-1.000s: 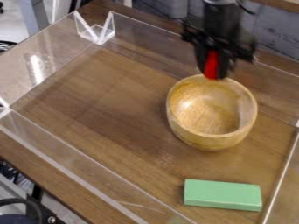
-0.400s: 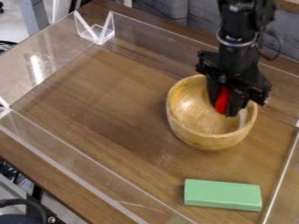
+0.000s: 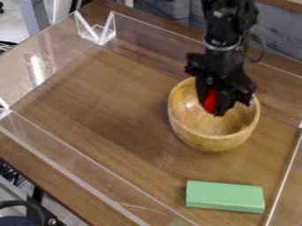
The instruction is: Move the red fruit to the right
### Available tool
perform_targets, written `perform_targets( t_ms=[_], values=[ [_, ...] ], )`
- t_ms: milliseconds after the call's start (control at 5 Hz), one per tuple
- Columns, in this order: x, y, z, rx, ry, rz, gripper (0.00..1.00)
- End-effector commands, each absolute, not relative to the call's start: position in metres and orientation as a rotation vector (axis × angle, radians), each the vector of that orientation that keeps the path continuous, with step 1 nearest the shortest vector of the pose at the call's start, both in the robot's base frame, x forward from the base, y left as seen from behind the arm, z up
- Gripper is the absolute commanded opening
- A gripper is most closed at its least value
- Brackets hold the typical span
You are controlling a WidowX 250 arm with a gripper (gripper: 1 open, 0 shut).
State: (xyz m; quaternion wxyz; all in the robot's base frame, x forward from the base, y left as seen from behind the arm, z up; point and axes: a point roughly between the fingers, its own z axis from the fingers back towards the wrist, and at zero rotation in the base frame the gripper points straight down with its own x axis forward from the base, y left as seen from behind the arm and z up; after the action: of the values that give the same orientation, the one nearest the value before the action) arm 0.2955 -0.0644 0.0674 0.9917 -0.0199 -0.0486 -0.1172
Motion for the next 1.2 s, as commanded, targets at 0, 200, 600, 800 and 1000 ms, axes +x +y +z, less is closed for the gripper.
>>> perform_targets(
  t_ms=[0,200,600,800,1000],
  values=[
    [0.296,-0.07,0.067,-0.033,-0.137,-0.222,0.0],
    [0.3,-0.066,0.073,-0.029,-0.136,-0.21,0.0],
    [0.307,-0.053,0.079,-0.024,-0.139,-0.153,0.0],
    [0.31,-0.047,0.078,-0.019,-0.141,-0.122,0.0],
    [0.313,-0.041,0.077,-0.016,-0.143,-0.086,0.0]
  ],
)
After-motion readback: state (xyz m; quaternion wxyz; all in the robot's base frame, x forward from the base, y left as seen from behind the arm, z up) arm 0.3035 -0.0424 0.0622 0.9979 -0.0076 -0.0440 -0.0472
